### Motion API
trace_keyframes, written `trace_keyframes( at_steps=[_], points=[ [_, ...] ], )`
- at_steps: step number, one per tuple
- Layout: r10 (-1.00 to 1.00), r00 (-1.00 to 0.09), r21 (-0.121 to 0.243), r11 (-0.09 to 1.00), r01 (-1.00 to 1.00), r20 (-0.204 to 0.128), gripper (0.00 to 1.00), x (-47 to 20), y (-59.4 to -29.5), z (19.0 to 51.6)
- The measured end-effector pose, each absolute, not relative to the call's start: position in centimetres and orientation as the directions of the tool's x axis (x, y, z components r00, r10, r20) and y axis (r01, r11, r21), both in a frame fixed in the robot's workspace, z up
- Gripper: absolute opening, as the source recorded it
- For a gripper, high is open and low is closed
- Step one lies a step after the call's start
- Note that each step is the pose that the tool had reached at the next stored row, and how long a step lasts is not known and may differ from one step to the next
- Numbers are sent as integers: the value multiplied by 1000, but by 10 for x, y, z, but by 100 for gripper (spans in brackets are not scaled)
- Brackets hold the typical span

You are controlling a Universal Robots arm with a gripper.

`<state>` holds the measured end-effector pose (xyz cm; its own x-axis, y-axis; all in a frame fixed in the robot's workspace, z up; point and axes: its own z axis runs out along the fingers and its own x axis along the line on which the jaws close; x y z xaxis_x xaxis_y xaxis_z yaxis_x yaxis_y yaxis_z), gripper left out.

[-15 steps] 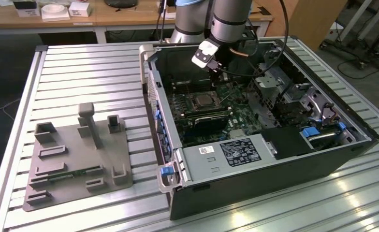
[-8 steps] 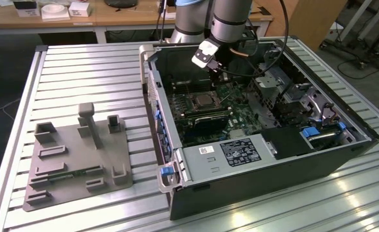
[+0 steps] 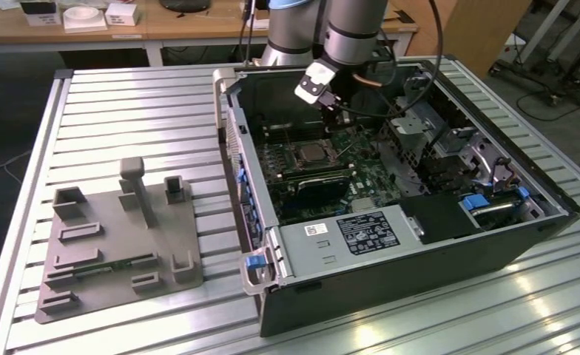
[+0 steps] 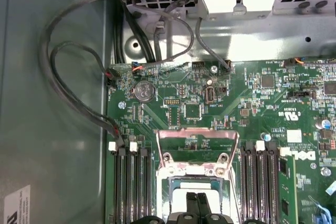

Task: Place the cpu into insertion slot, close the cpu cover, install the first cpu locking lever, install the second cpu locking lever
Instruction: 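Close the cpu cover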

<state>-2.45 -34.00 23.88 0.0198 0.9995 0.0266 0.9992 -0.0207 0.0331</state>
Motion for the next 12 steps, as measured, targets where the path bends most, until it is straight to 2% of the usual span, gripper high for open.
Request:
trace_keyframes(
  at_steps=[12],
  points=[
    [999, 20, 33, -21, 999, 26, 11, -22, -340, 247]
  ],
)
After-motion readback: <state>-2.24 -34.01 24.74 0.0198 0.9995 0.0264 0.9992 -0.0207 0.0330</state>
